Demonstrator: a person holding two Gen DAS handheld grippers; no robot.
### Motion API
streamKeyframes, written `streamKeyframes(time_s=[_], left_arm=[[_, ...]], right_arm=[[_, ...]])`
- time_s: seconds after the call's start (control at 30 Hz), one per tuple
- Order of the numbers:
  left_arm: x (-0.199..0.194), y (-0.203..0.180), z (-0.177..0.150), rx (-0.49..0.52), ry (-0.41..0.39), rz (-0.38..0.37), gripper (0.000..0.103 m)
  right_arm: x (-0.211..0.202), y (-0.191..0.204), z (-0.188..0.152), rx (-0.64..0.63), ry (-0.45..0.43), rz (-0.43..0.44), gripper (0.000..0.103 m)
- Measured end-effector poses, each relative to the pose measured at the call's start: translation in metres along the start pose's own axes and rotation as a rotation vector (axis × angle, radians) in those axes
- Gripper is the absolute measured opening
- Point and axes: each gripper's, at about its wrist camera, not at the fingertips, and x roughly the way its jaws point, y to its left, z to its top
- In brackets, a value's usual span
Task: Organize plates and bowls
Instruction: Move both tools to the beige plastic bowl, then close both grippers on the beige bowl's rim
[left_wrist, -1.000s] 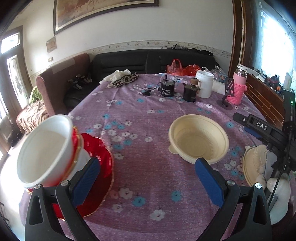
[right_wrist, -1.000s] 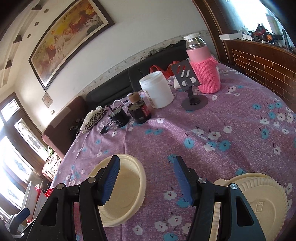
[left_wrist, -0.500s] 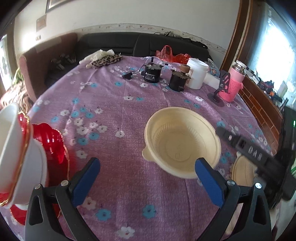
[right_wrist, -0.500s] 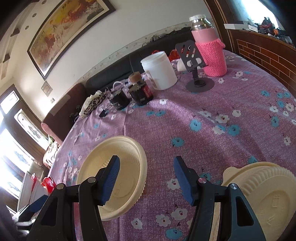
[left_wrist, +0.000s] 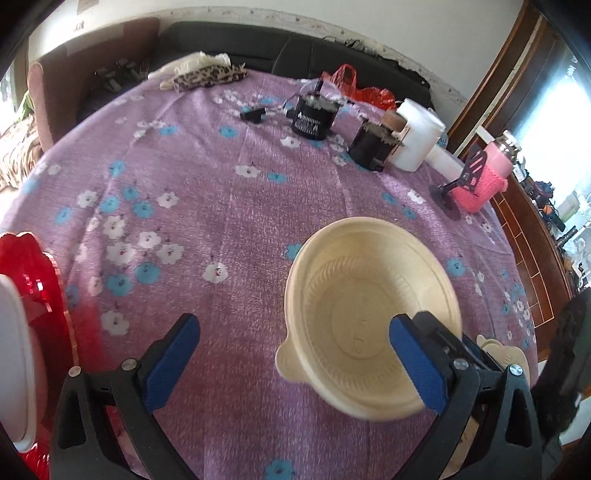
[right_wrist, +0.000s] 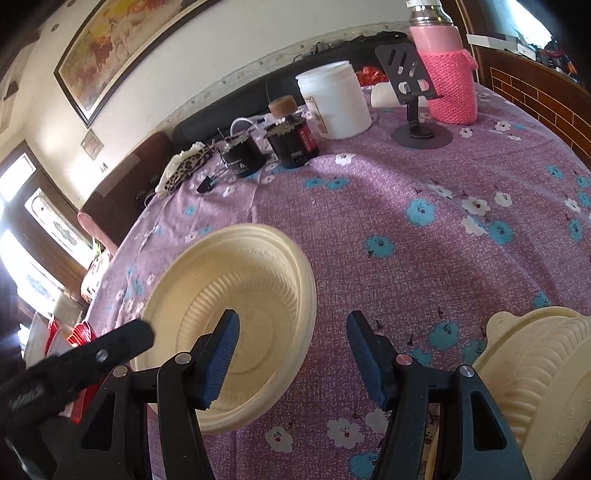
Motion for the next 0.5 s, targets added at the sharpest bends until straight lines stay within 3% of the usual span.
streamKeyframes(time_s=[0.37, 0.47, 0.5], left_arm=[[0.031, 0.004, 0.009, -0.032, 0.035, -0.018, 0.098], [0.035, 0.002, 0.013, -0.014, 0.031, -0.012, 0.073], [0.036, 0.000, 0.014, 0.002, 0.031, -0.016, 0.053]], right_arm=[[0.005, 0.003, 0.000, -0.022, 0.019, -0.038, 0.064], [0.003, 0.004, 0.000, -0.031, 0.004, -0.061, 0.057], [0.003, 0.003, 0.001, -0.031, 0.005, -0.064, 0.056]])
